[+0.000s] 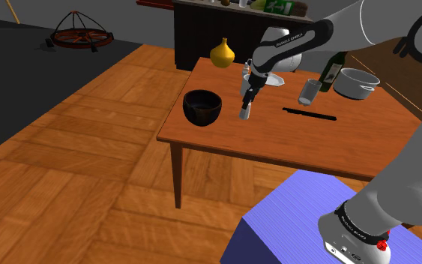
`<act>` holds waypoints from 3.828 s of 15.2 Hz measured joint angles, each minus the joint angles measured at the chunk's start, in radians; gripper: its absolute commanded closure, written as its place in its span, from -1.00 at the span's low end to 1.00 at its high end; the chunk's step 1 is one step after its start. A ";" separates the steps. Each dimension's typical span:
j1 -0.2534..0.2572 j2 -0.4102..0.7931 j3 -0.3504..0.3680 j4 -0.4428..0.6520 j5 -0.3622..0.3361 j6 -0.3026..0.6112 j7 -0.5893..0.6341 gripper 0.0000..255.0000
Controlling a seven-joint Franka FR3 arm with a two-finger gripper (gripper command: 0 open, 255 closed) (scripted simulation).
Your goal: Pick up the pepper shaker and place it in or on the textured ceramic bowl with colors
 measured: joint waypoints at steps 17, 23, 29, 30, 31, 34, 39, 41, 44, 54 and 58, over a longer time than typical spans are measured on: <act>0.000 -0.036 -0.003 0.025 -0.012 -0.060 0.010 1.00; 0.002 -0.065 -0.005 0.068 -0.023 -0.131 0.023 1.00; 0.002 -0.098 -0.006 0.117 -0.034 -0.211 0.034 1.00; 0.003 -0.104 -0.006 0.122 -0.036 -0.223 0.037 1.00; 0.002 -0.109 -0.007 0.133 -0.037 -0.239 0.037 1.00; 0.002 -0.118 -0.008 0.159 -0.040 -0.273 0.041 1.00; 0.002 -0.133 -0.008 0.207 -0.045 -0.336 0.049 1.00; 0.003 -0.134 -0.007 0.233 -0.047 -0.363 0.053 1.00; 0.003 -0.140 -0.007 0.267 -0.049 -0.403 0.058 1.00; 0.058 -0.078 0.041 0.421 -0.053 -0.486 0.168 1.00; 0.101 -0.018 0.074 0.511 -0.059 -0.511 0.248 1.00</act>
